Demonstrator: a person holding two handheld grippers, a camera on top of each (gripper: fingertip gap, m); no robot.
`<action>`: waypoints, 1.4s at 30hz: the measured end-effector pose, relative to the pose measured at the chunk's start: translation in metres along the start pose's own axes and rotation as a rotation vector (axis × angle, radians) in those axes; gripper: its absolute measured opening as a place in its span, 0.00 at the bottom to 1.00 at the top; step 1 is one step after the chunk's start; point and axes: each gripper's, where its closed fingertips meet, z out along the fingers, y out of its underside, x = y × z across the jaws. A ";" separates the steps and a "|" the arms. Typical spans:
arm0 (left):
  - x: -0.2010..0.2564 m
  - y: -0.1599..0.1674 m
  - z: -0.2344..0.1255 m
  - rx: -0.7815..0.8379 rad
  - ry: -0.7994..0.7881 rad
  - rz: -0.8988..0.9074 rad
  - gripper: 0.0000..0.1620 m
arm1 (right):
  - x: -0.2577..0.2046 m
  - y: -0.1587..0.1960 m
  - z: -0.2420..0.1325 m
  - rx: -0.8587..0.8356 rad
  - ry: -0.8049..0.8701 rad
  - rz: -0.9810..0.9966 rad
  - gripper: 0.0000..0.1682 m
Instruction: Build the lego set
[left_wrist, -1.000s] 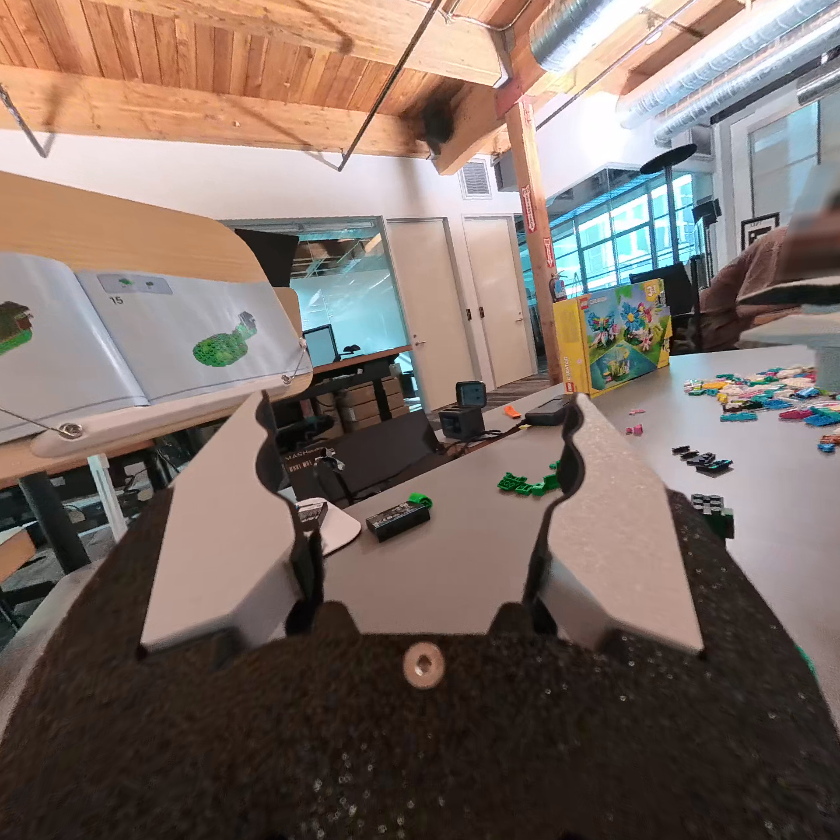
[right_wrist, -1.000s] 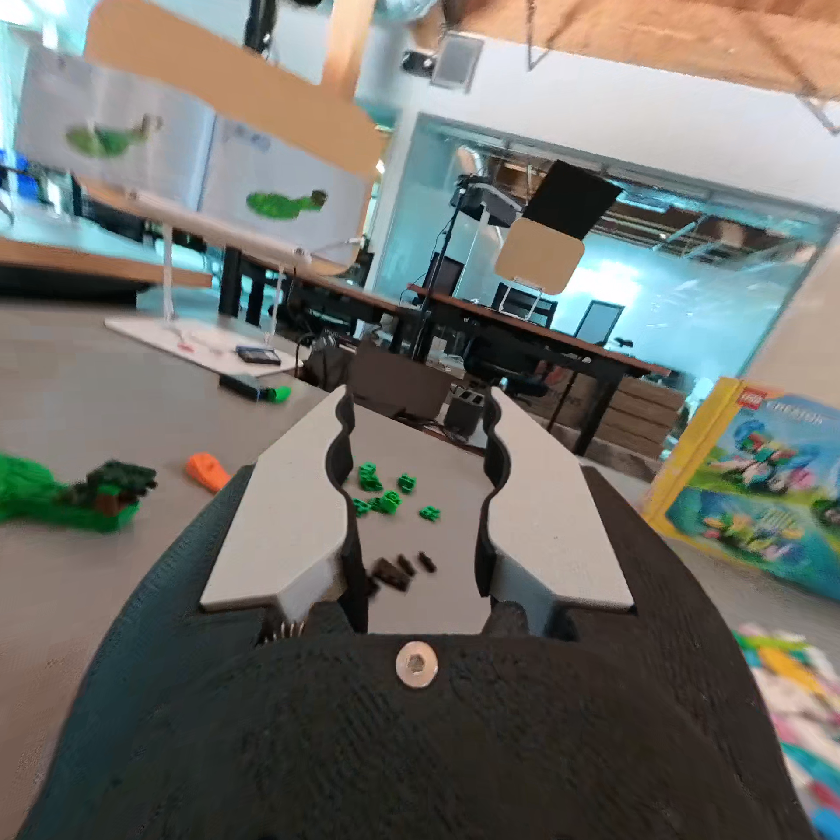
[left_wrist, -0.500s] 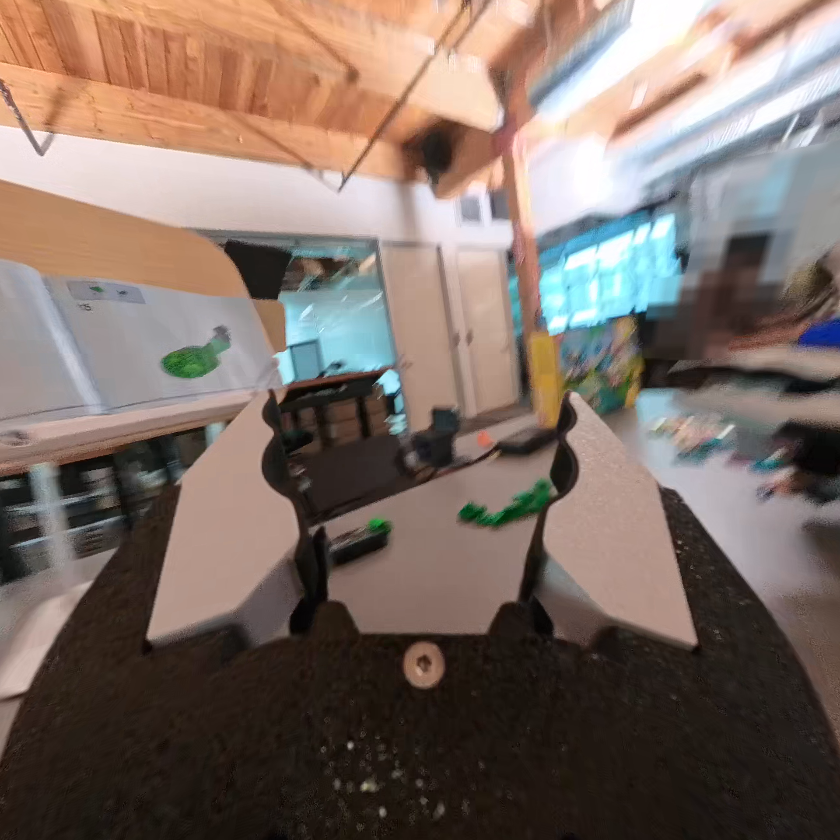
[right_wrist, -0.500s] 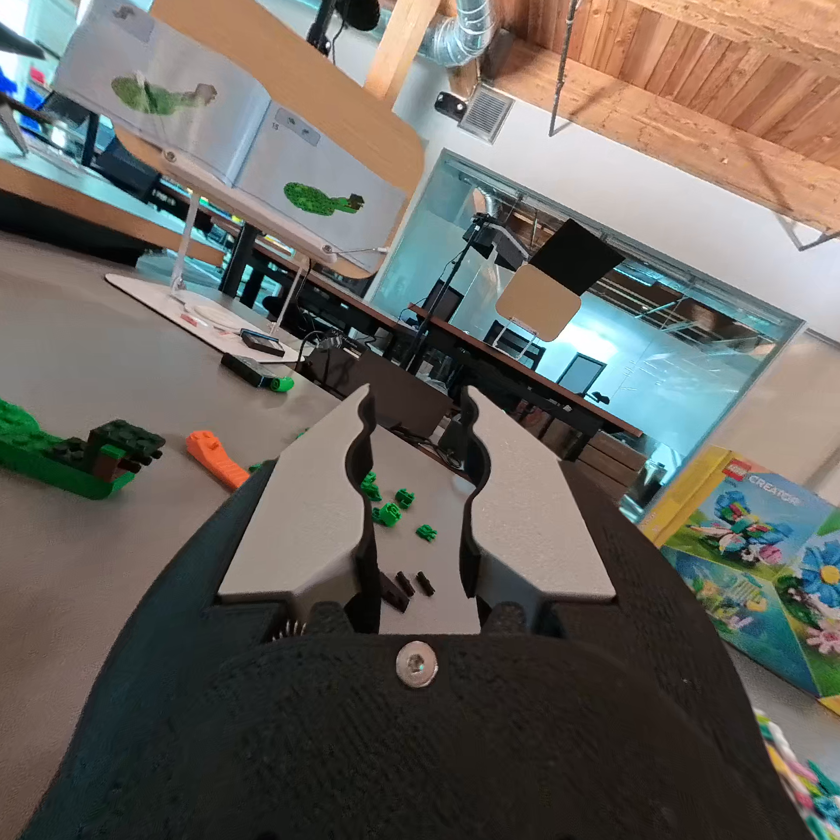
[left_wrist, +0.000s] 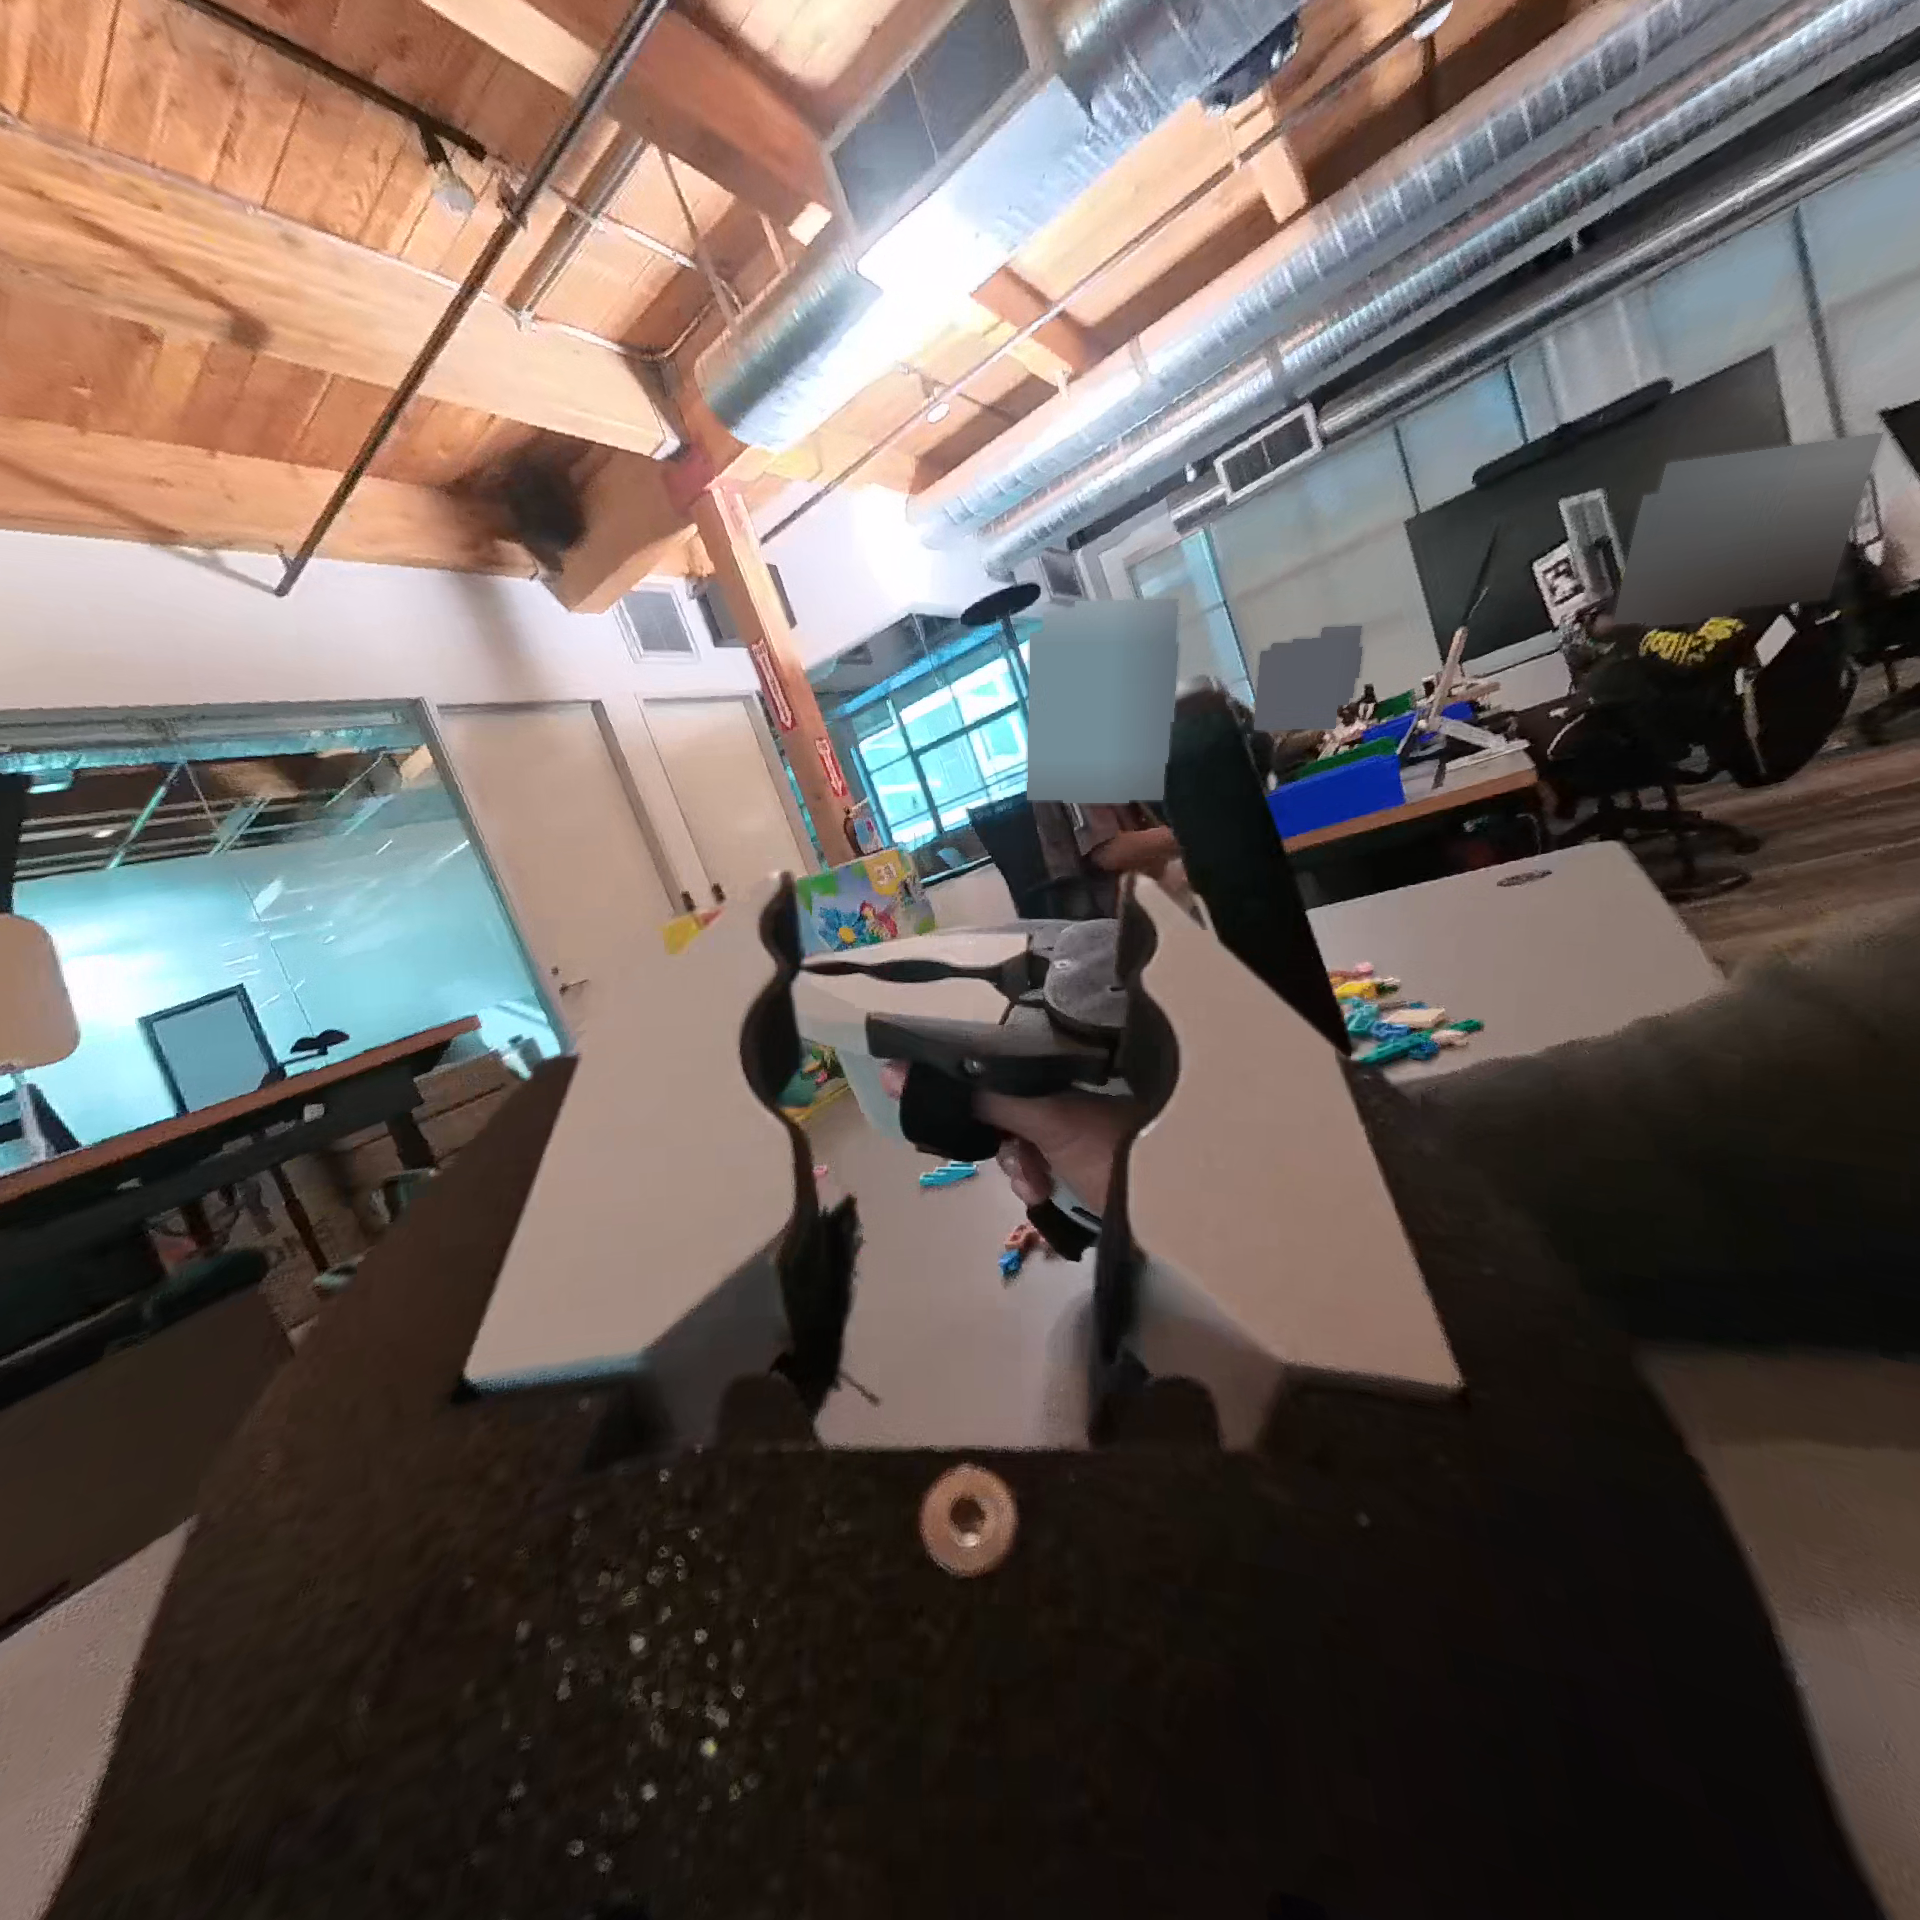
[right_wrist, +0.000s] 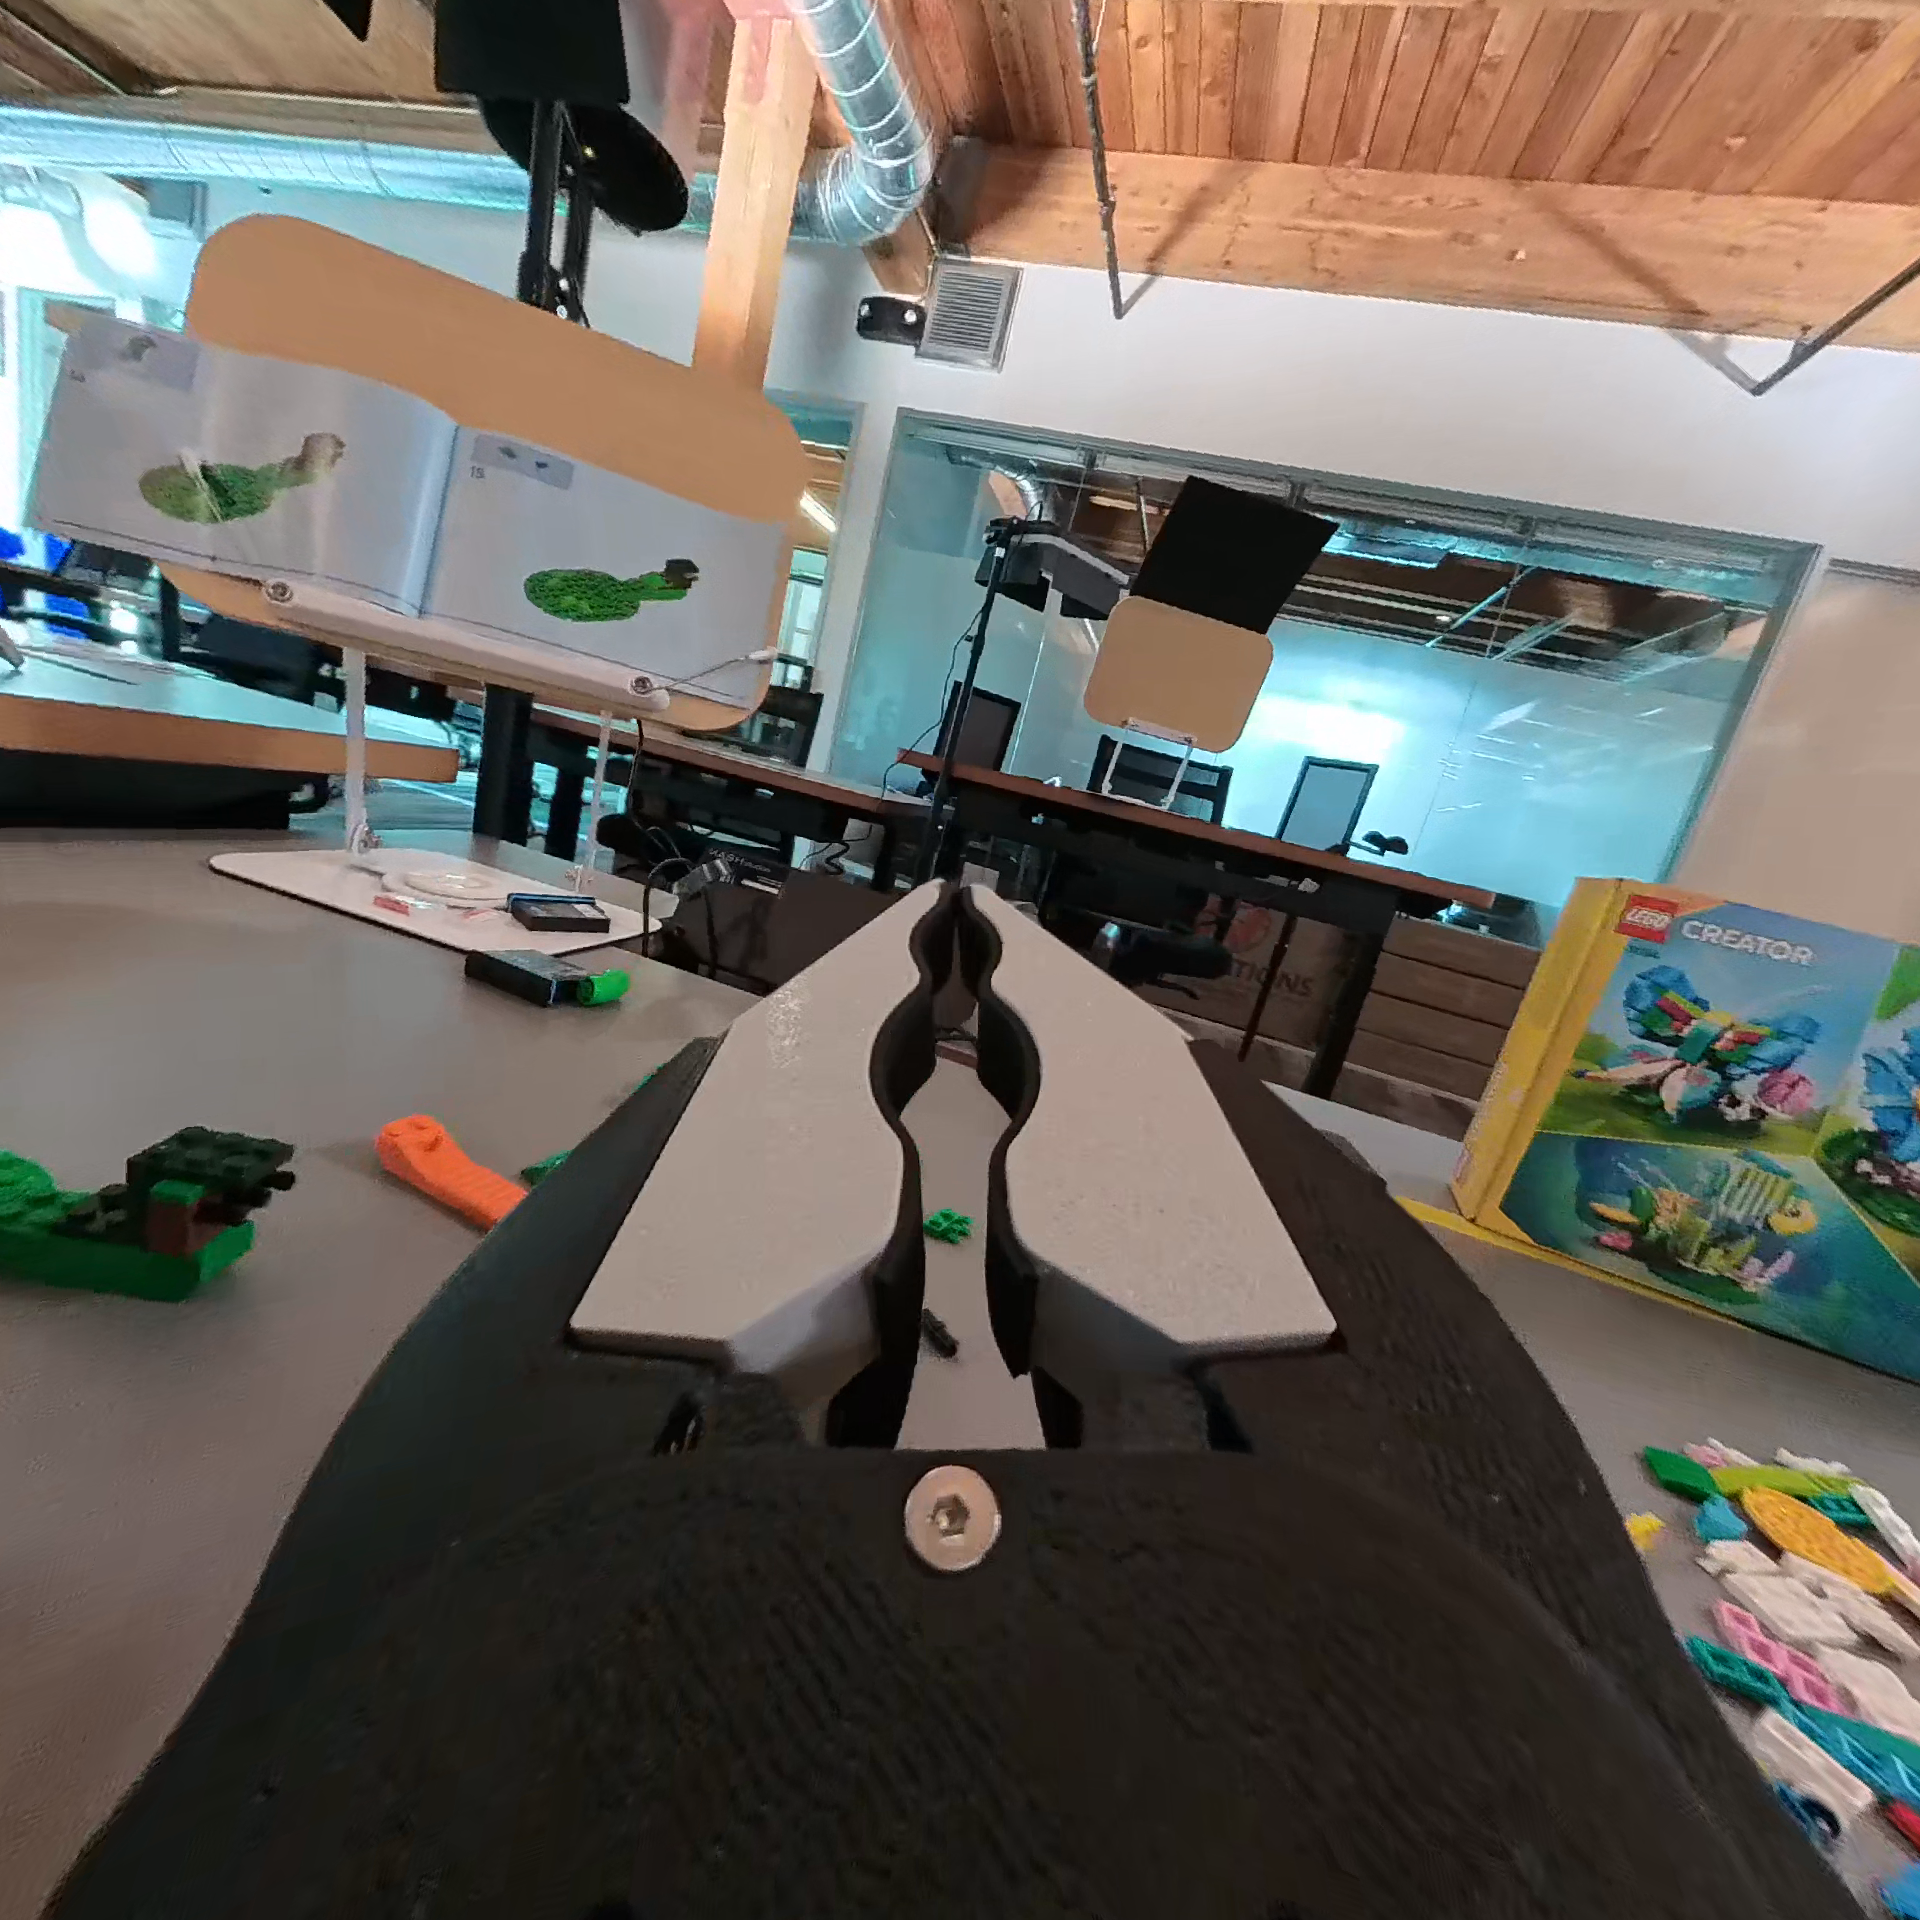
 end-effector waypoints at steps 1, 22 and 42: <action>-0.003 0.005 0.005 -0.010 -0.023 -0.003 0.35 | 0.001 0.003 0.002 -0.005 -0.007 -0.004 0.00; -0.106 0.069 0.090 0.017 -0.408 -0.060 0.55 | 0.013 0.024 0.031 -0.024 -0.016 -0.028 0.00; -0.122 0.060 0.083 0.075 -0.426 -0.176 0.44 | 0.003 0.023 0.032 -0.021 -0.040 -0.094 0.00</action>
